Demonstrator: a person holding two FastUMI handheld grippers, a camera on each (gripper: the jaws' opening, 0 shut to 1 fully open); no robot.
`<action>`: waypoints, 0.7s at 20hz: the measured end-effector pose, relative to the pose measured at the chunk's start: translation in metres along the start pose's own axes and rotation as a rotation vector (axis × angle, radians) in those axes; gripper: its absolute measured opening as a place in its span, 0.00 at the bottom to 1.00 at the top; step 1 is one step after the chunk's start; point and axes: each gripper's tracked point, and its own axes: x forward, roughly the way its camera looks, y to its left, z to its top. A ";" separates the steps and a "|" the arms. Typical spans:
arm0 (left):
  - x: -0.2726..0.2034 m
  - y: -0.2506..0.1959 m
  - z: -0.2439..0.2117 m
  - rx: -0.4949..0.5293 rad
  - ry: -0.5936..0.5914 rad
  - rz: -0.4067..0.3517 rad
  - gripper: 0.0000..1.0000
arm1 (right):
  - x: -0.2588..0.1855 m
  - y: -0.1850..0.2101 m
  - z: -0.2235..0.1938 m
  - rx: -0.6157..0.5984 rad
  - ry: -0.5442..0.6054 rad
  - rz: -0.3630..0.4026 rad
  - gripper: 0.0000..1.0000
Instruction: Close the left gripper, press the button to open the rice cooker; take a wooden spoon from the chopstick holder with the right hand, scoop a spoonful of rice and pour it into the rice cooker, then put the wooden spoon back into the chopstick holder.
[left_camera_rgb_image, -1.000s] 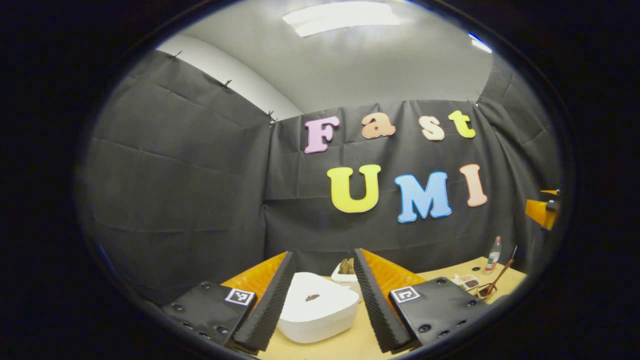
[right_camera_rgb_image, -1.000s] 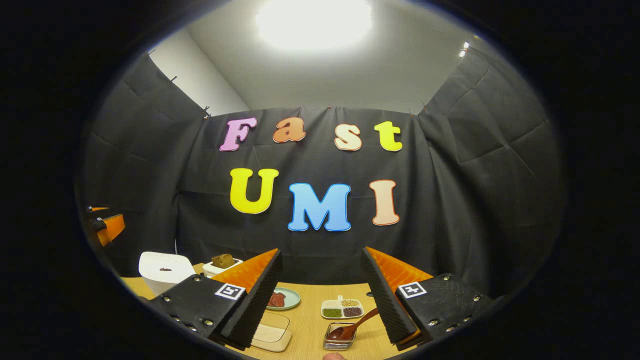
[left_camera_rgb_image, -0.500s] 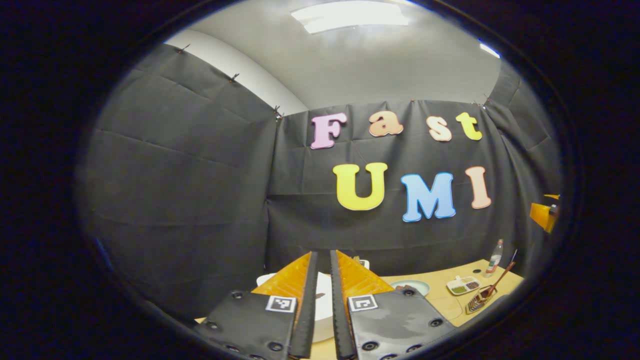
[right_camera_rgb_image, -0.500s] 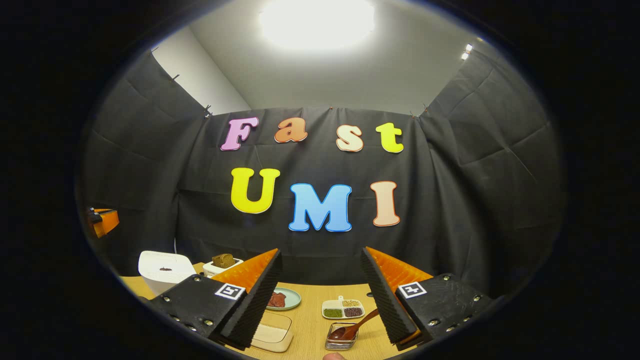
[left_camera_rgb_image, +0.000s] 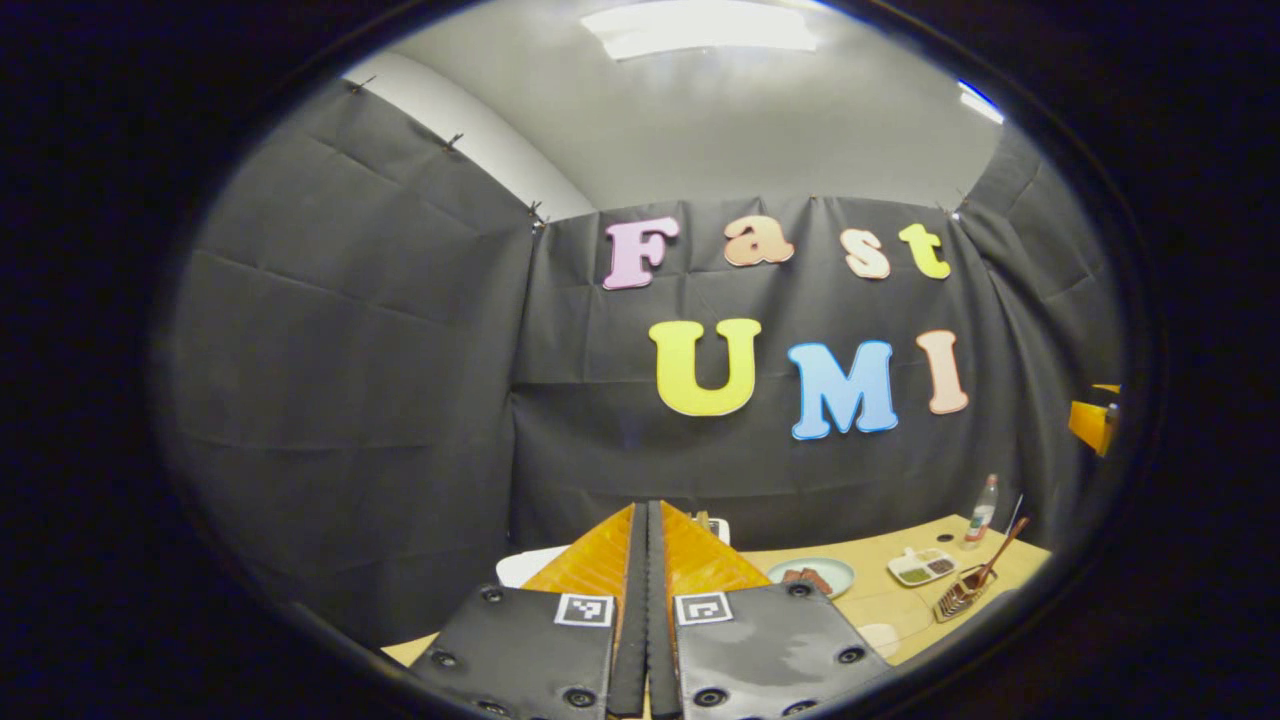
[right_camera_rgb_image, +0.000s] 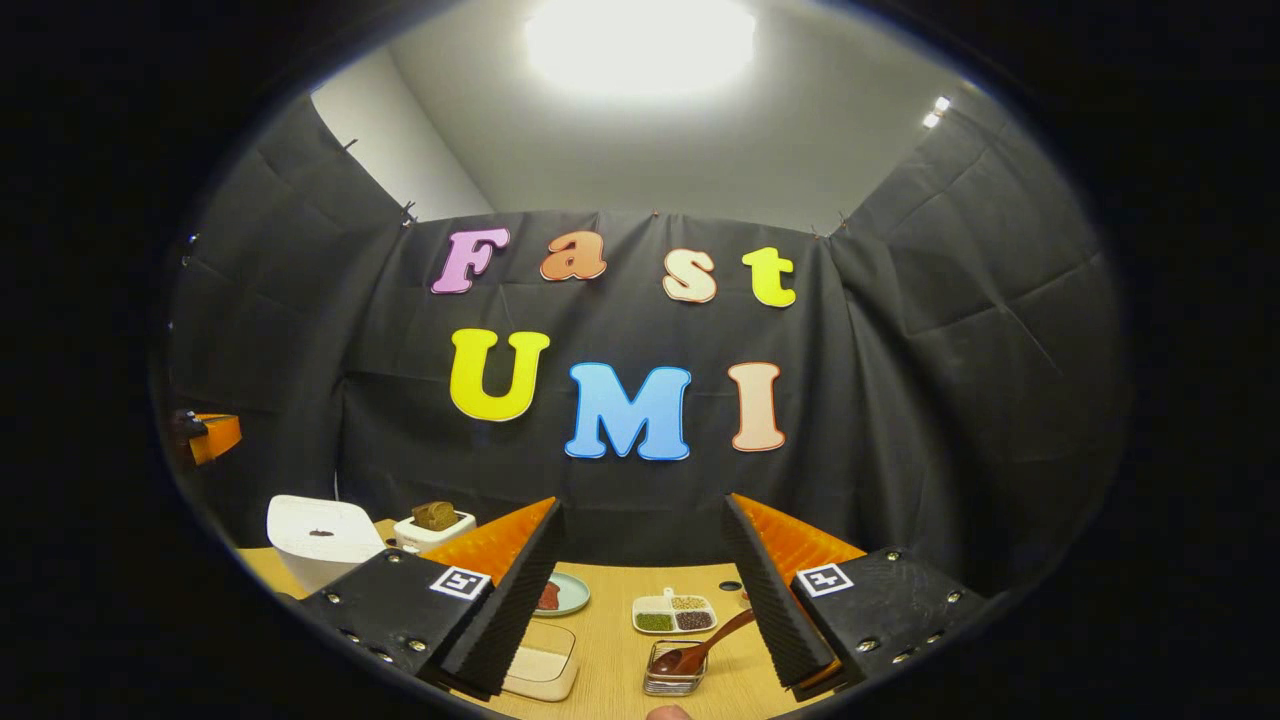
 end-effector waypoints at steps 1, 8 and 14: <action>0.007 0.001 -0.005 -0.004 0.010 -0.009 0.08 | -0.001 0.000 0.001 -0.005 0.000 -0.009 0.95; 0.060 0.012 -0.053 -0.044 0.115 -0.068 0.08 | -0.011 -0.002 -0.002 -0.029 0.016 -0.078 0.95; 0.103 0.019 -0.102 -0.065 0.207 -0.088 0.08 | -0.018 -0.003 -0.006 -0.056 0.035 -0.134 0.95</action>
